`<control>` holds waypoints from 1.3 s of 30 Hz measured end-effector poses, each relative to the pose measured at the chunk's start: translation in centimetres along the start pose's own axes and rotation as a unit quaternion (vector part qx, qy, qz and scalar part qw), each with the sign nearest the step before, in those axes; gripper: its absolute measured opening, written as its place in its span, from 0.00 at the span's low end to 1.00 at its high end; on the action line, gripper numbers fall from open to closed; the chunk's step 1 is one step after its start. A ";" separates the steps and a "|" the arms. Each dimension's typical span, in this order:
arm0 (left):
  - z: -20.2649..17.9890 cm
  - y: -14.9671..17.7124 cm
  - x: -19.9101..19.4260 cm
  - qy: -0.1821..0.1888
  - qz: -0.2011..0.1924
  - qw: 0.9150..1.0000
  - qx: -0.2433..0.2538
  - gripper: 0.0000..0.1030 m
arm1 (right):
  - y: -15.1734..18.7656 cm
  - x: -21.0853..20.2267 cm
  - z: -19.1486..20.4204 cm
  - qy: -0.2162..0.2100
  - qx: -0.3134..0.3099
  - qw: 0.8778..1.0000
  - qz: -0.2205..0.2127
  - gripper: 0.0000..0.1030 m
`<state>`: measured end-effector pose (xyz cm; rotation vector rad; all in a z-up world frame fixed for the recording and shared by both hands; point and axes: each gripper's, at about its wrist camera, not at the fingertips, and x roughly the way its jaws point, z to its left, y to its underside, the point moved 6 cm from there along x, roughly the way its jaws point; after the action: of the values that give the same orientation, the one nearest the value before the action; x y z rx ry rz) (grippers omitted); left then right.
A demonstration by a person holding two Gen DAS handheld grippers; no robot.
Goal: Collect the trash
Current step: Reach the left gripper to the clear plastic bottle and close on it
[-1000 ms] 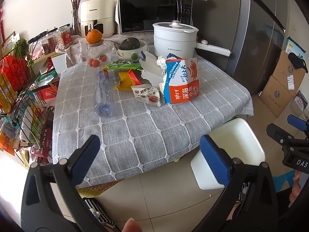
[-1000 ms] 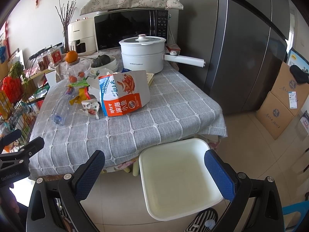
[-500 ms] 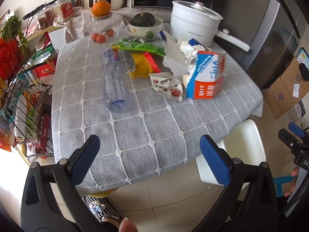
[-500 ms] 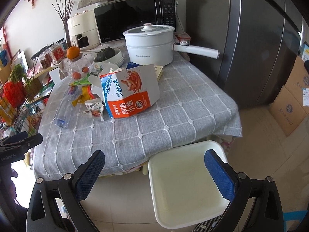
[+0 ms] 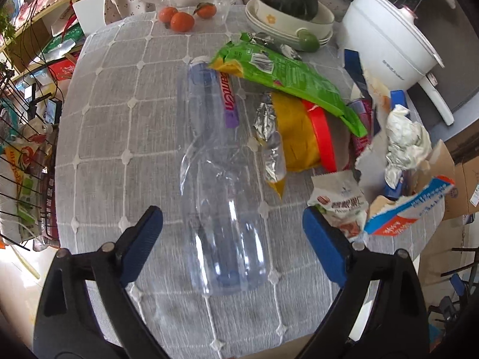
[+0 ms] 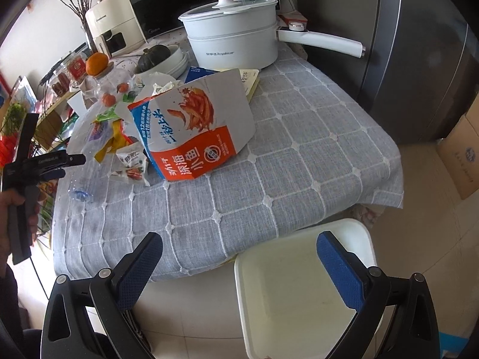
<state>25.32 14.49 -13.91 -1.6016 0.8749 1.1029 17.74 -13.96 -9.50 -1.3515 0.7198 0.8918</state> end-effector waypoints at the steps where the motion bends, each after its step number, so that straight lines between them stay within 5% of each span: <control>1: 0.1 -0.1 0.7 -0.005 0.005 1.000 -0.003 0.85 | -0.2 0.3 -0.1 0.002 0.000 1.000 0.003 1.00; 5: 0.5 0.2 2.1 -0.004 0.022 1.000 -0.009 0.63 | -0.7 1.6 -0.5 0.011 -0.002 1.000 0.013 1.00; 16: 1.0 5.0 -3.8 0.067 -0.041 0.997 -0.020 0.60 | -2.4 2.0 0.2 0.003 0.041 0.999 0.013 1.00; 25: 2.0 7.1 -7.0 0.115 -0.089 0.989 -0.009 0.59 | -11.3 1.9 4.4 -0.061 0.109 0.992 -0.004 0.98; 30: 1.5 7.6 -7.4 0.153 -0.082 0.985 0.011 0.59 | -14.3 5.2 5.4 -0.046 0.150 0.988 0.011 0.97; 33: 1.8 7.5 -7.9 0.162 -0.088 0.983 0.002 0.60 | -14.5 7.7 4.8 -0.025 0.162 0.986 0.034 0.87; 39: 1.9 7.2 -8.9 0.166 -0.100 0.981 0.006 0.60 | -11.9 9.9 3.1 -0.037 0.192 0.978 0.069 0.84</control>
<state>15.33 14.68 -7.99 -1.8505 0.9081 0.6978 32.75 -9.65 -11.75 -0.9304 0.8864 0.8552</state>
